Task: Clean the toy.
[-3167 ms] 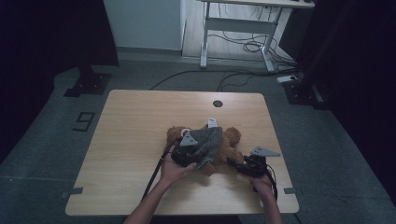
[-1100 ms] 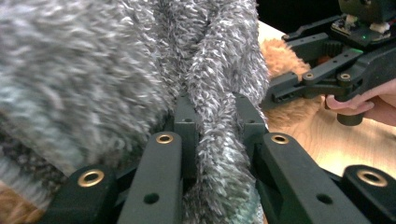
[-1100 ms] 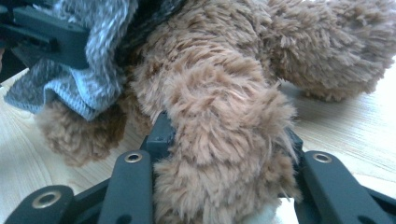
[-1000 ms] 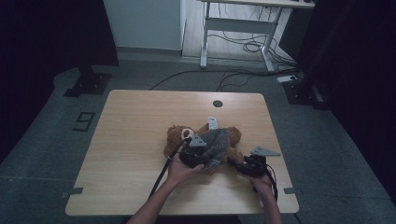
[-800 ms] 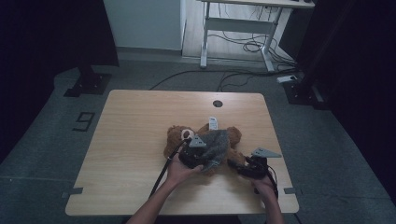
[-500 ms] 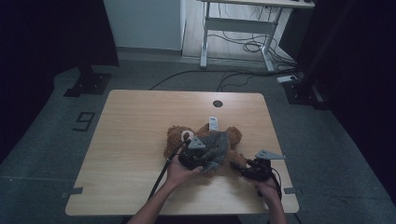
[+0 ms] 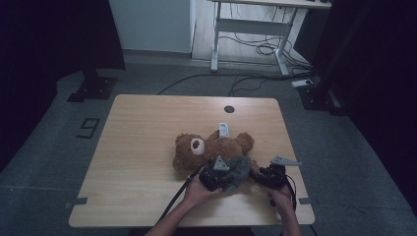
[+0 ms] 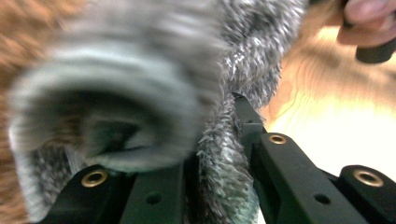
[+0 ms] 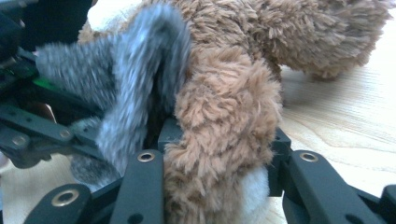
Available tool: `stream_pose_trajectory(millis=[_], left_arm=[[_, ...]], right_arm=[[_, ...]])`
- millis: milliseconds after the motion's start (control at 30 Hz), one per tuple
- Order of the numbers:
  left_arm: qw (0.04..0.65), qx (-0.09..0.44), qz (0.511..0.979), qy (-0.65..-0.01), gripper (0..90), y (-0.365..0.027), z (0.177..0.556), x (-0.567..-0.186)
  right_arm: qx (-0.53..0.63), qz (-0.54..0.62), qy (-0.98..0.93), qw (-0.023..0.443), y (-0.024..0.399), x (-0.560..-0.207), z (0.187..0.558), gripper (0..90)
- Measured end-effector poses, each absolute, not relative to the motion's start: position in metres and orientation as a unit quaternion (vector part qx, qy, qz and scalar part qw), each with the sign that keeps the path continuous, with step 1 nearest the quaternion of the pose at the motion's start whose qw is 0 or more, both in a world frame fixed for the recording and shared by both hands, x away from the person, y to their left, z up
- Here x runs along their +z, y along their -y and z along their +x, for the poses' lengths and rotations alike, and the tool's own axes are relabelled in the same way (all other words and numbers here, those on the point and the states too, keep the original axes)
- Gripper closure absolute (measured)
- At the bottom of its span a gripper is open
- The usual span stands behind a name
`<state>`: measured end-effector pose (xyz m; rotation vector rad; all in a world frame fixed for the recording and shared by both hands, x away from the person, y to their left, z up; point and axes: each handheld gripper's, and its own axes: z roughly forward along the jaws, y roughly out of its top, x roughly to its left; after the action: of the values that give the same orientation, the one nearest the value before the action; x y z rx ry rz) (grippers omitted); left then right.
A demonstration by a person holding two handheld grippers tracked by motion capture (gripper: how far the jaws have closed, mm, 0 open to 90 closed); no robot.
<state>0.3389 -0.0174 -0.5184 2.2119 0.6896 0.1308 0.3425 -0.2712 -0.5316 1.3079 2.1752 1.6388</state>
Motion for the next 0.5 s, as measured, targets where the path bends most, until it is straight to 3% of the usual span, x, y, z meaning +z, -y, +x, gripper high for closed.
stream_pose_trajectory(millis=[233, 400, 500], left_arm=[[0.428, 0.052, 0.861, -0.271, 76.9, 0.004, 0.334, -0.504], [0.470, 0.107, 0.832, -0.275, 76.8, -0.003, 0.337, -0.469], [0.475, 0.111, 0.828, -0.277, 76.8, -0.001, 0.345, -0.458]], right_arm=[[0.547, 0.430, -0.716, 0.059, 0.271, -0.533, 0.343, 60.8], [0.545, 0.426, -0.719, 0.062, 0.271, -0.533, 0.343, 59.4], [0.548, 0.426, -0.718, 0.052, 0.272, -0.534, 0.344, 59.4]])
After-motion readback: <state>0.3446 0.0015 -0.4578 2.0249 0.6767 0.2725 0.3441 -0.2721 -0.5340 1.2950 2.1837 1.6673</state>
